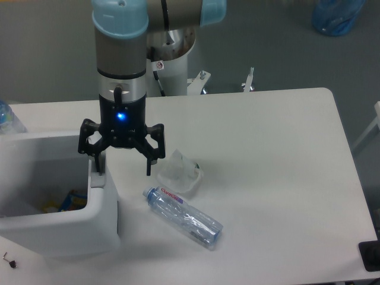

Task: Open the trash can
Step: 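Hold the gripper at the lid edge as the lid opens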

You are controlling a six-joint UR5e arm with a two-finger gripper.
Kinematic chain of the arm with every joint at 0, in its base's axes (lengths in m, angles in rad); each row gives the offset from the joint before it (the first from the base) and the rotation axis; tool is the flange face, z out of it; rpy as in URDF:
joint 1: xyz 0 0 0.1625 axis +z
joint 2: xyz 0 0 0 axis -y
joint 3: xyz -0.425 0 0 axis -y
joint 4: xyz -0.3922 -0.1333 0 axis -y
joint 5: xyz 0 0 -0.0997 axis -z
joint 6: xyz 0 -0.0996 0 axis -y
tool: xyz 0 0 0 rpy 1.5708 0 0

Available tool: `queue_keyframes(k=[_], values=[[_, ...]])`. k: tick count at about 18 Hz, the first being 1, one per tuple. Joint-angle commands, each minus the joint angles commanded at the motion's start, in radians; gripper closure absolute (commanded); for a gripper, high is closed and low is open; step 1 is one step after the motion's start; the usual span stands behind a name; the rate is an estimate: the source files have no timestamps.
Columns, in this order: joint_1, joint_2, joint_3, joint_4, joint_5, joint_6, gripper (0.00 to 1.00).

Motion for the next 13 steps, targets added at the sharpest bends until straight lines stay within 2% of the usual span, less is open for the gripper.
queue_keyframes(k=[5, 9, 13], values=[[0.000, 0.008, 0.012, 0.000, -0.002, 0.002, 0.00], [0.014, 0.005, 0.063, 0.002, 0.003, 0.018, 0.00], [0.092, 0.011, 0.103, 0.006, 0.003, 0.055, 0.00]])
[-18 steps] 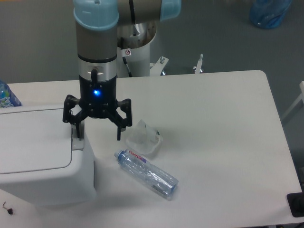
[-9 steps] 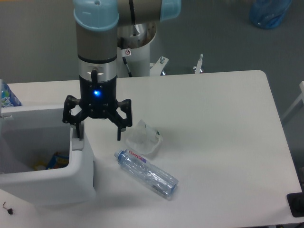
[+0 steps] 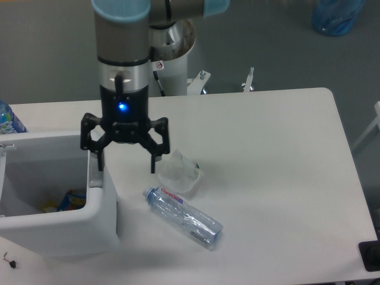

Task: Open the trash can
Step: 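Hold the gripper at the lid edge as the lid opens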

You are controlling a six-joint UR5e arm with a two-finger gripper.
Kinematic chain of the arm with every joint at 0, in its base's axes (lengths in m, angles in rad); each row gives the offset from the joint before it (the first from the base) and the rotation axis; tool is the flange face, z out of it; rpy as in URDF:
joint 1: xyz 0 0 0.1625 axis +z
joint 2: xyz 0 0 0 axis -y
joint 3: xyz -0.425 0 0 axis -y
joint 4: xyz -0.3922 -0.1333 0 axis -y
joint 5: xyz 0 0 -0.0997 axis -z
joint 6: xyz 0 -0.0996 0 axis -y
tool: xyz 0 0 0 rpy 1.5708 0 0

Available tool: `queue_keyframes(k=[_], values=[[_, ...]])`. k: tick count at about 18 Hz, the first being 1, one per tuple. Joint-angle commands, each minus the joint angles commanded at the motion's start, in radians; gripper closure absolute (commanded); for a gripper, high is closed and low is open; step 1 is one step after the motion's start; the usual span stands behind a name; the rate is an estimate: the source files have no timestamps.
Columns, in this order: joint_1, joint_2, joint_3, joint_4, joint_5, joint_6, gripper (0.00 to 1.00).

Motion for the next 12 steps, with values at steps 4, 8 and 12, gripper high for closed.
queue_keyframes(k=[4, 8, 12], values=[[0.072, 0.014, 0.003, -0.021, 0.084, 0.123, 0.00], [0.124, 0.020, -0.001, -0.096, 0.241, 0.300, 0.00], [0.192, 0.035, -0.003, -0.150, 0.242, 0.428, 0.00]])
